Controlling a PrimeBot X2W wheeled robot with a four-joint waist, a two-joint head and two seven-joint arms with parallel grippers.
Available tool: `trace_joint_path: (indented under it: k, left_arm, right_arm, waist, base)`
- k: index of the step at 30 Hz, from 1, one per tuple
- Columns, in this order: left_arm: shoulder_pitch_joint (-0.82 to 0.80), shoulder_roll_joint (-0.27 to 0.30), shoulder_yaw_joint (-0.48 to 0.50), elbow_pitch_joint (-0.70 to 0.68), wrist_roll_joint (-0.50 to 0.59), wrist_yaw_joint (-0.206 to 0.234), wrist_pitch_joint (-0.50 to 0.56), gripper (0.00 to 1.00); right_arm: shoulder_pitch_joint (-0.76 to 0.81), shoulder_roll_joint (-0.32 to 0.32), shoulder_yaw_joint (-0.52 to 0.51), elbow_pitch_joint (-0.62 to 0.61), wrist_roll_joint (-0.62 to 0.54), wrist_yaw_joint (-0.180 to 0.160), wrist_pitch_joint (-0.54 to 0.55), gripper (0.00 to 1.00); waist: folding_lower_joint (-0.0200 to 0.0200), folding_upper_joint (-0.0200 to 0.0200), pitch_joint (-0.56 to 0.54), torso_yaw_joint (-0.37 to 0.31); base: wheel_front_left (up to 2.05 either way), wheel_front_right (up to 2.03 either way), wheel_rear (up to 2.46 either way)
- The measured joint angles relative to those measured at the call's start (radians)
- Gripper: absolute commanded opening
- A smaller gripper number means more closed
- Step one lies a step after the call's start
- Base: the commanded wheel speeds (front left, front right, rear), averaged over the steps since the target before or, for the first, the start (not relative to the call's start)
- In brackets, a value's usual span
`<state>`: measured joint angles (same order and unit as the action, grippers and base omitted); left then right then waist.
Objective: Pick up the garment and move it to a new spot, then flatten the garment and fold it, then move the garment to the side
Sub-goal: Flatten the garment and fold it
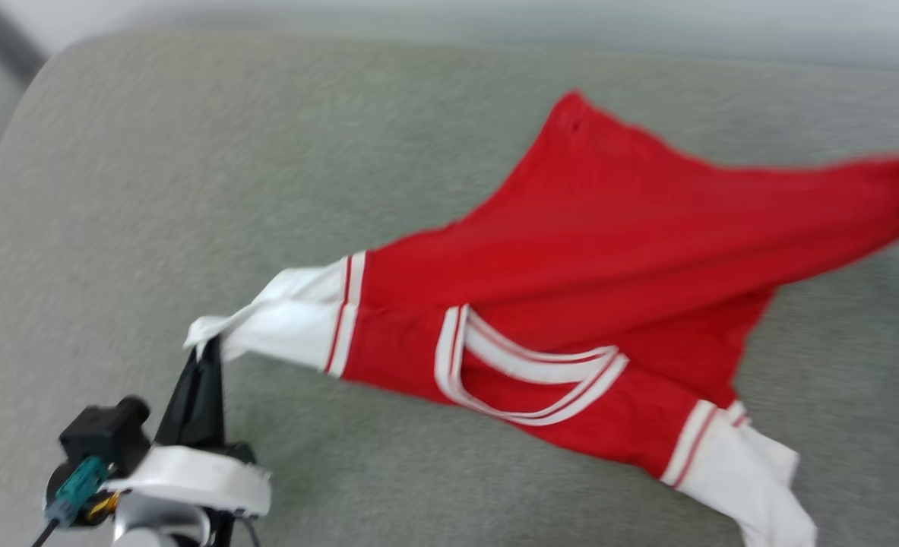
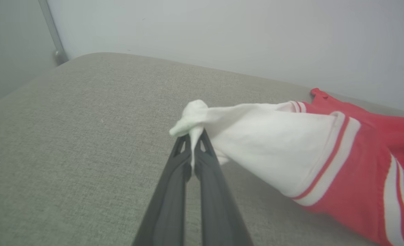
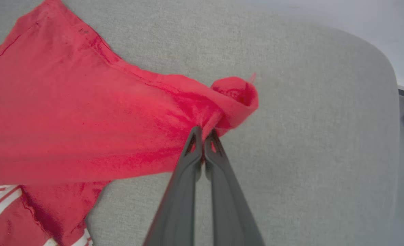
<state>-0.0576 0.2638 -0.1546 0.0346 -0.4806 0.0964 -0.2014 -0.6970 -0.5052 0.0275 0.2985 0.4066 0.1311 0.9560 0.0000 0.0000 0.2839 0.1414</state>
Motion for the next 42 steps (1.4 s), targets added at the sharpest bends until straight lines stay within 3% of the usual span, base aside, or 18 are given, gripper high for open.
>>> trace_joint_path:
  k: [8,15,17,18,21,25,31,32,37,42]
  left_arm:
    - [0.113,0.025,0.040,-0.009,-0.027,0.036,0.035,0.00]
    - [0.129,0.039,0.033,-0.040,-0.029,0.046,0.069,0.00]
    - [0.128,0.040,0.030,-0.045,-0.025,0.053,0.076,0.00]
    - [0.127,0.041,0.027,-0.049,-0.025,0.054,0.078,0.00]
    - [0.122,0.044,0.021,-0.054,-0.022,0.054,0.086,0.00]
    - [0.110,0.047,0.014,-0.066,-0.017,0.055,0.095,0.00]
    - [0.069,0.048,-0.004,-0.091,-0.008,0.055,0.103,0.00]
    - [0.043,0.048,-0.013,-0.105,-0.003,0.053,0.105,0.00]
    - [-0.030,0.041,-0.043,-0.125,0.011,0.035,0.103,0.00]
    - [-0.092,0.033,-0.062,-0.112,0.016,0.018,0.095,0.00]
  right_arm:
    - [0.482,0.005,-0.040,-0.179,0.077,0.000,0.044,0.00]
    - [0.811,0.145,-0.101,-0.231,0.105,0.000,0.056,0.01]
    - [0.850,0.186,-0.106,-0.235,0.110,0.000,0.053,0.93]
    - [0.857,0.196,-0.108,-0.243,0.111,0.000,0.036,1.00]
    - [0.843,0.213,-0.137,-0.269,0.098,0.000,-0.062,1.00]
    - [0.763,0.222,-0.164,-0.292,0.072,0.000,-0.289,1.00]
    - [0.623,0.220,-0.171,-0.253,0.057,0.000,-0.556,1.00]
    - [0.539,0.220,-0.148,-0.223,0.077,0.000,-0.589,1.00]
    - [0.400,0.183,-0.073,-0.193,0.118,0.000,-0.522,1.00]
    - [0.269,0.147,0.033,-0.166,0.165,0.000,-0.302,1.00]
  waist:
    - [-0.0002,0.0000,-0.112,-0.131]
    - [-0.0003,0.0000,-0.157,-0.213]
    - [-0.0003,0.0000,-0.156,-0.222]
    - [-0.0003,0.0000,-0.153,-0.225]
    - [-0.0002,0.0000,-0.146,-0.230]
    - [-0.0002,0.0000,-0.133,-0.231]
    - [-0.0001,0.0000,-0.093,-0.217]
    - [0.0001,0.0000,-0.063,-0.206]
    - [0.0001,0.0000,0.002,-0.177]
    - [0.0002,0.0000,0.066,-0.138]
  base:
    - [0.00,0.00,0.00]
    - [0.00,0.00,0.00]
    - [0.00,0.00,0.00]
    - [0.00,0.00,0.00]
    - [0.00,0.00,0.00]
    - [0.00,0.00,0.00]
    - [0.00,0.00,0.00]
    - [0.00,0.00,0.00]
    - [0.00,0.00,0.00]
    - [0.00,0.00,0.00]
